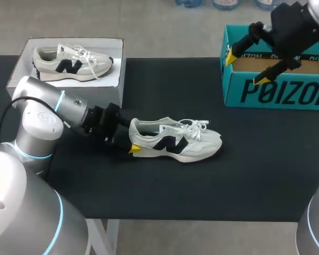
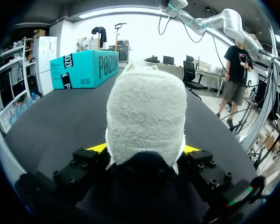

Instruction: Take the shoe out of the shoebox, open the shoe tongue, remove and reinsert the insole, then place the shoe into the shoebox

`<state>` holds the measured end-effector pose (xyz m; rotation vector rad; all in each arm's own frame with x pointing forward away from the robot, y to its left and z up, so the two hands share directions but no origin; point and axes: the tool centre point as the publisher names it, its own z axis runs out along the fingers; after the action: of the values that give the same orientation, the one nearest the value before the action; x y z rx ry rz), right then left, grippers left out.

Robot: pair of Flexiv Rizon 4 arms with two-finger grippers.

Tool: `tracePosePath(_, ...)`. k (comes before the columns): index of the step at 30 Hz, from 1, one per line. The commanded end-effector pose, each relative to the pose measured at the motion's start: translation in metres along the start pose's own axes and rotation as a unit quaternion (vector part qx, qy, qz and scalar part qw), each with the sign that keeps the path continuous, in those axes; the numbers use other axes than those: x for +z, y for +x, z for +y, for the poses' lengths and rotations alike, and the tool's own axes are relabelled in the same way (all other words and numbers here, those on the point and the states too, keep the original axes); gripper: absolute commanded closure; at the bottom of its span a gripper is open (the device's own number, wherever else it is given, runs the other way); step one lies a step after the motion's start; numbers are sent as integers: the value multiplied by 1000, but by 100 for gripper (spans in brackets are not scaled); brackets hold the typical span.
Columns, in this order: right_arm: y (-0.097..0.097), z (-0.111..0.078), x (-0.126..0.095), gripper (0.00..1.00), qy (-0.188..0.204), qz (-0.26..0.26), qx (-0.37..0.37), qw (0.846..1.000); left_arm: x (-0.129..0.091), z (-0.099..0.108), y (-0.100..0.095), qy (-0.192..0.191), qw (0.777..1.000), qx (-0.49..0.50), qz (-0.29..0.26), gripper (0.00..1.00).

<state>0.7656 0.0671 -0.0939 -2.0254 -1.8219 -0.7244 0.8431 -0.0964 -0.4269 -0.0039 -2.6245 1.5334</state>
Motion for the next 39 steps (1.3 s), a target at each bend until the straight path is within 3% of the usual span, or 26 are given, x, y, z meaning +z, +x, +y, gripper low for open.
tracePosePath(1, 19, -23, 39, 0, -21, -17, -3, 1000, 5, 2, 0, -1, 1000, 0, 0, 100)
tracePosePath(2, 22, -27, 47, 0, -6, -14, -17, 1000, 5, 2, 0, -1, 1000, 0, 0, 100)
tracePosePath(16, 22, -27, 47, 0, -6, -14, -17, 1000, 5, 2, 0, -1, 1000, 0, 0, 100)
tracePosePath(21, 50, -28, 91, 0, -2, -99, -36, 994, 5, 2, 0, -1, 1000, 0, 0, 100)
tracePosePath(28, 80, -23, 124, 0, -20, -193, -82, 978, 5, 2, 0, -1, 1000, 0, 0, 100)
tracePosePath(39, 100, -13, 175, 0, -19, -251, -107, 962, 5, 2, 0, -1, 1000, 0, 0, 100)
